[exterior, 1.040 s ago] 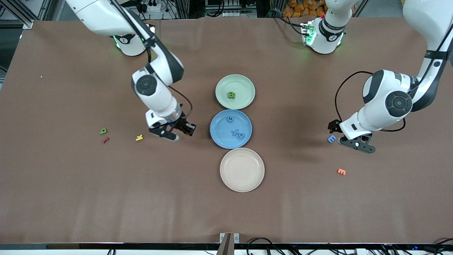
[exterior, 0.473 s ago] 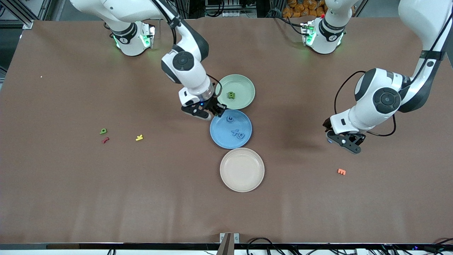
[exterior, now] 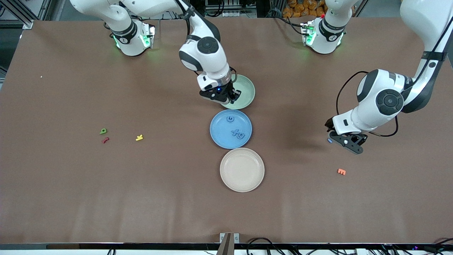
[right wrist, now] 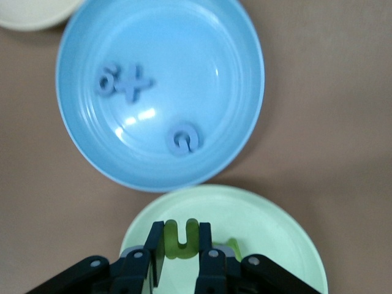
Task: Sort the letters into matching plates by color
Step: 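Carry u to the green plate while the left gripper reaches blue e, then release u on the green plate while the left gripper lowers to e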
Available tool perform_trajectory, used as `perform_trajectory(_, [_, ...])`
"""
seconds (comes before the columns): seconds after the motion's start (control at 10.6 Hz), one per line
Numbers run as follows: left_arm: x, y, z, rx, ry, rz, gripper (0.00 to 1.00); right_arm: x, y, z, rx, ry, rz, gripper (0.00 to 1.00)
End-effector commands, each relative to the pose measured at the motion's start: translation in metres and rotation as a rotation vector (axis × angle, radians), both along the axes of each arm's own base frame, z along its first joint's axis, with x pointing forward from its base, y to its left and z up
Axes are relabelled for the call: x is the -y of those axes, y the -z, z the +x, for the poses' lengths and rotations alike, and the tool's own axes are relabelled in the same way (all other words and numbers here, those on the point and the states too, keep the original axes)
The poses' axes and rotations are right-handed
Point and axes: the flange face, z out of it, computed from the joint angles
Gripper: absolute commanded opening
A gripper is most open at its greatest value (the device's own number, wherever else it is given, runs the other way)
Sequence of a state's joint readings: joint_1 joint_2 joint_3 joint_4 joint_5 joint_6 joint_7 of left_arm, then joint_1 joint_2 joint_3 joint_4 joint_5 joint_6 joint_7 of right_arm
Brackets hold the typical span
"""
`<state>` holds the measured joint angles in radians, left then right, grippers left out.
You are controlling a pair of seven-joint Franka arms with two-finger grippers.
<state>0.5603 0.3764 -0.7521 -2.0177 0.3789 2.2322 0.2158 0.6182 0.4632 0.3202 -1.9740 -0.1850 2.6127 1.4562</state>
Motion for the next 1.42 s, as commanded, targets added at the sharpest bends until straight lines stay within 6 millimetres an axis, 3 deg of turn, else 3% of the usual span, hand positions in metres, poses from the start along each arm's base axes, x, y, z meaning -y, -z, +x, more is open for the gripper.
perform_trajectory(0.0, [-0.011, 0.022, -0.015, -0.051, 0.049, 0.022, 1.00, -0.015, 0.027, -0.033, -0.009, -0.041, -0.056, 0.00])
perform_trajectory(0.19, [-0.011, 0.034, -0.024, -0.077, 0.093, 0.024, 1.00, -0.018, 0.046, -0.046, -0.001, -0.100, -0.093, 0.00])
perform_trajectory(0.47, [-0.021, 0.066, -0.033, -0.096, 0.118, 0.055, 1.00, -0.020, 0.053, -0.051, -0.003, -0.122, -0.103, 0.00])
perform_trajectory(0.66, [-0.044, 0.091, -0.040, -0.009, 0.116, 0.009, 1.00, -0.021, 0.054, -0.052, -0.006, -0.114, -0.100, 0.08])
perform_trajectory(0.85, [-0.044, 0.100, -0.040, 0.007, 0.117, -0.010, 1.00, -0.025, 0.054, -0.057, -0.014, -0.107, -0.095, 0.17])
perform_trajectory(0.95, [-0.041, 0.108, -0.039, 0.017, 0.118, -0.031, 1.00, -0.025, 0.055, -0.060, -0.019, -0.110, -0.095, 0.35])
perform_trajectory(1.04, [-0.040, 0.114, -0.037, 0.046, 0.111, -0.056, 1.00, -0.024, 0.055, -0.058, -0.020, -0.099, -0.095, 0.80])
perform_trajectory(1.13, [-0.041, 0.115, -0.037, 0.050, 0.104, -0.059, 1.00, -0.024, 0.055, -0.058, -0.019, -0.099, -0.095, 1.00])
perform_trajectory(1.32, [-0.046, 0.125, -0.036, 0.060, 0.101, -0.069, 1.00, -0.023, 0.052, -0.052, -0.016, -0.090, -0.090, 1.00])
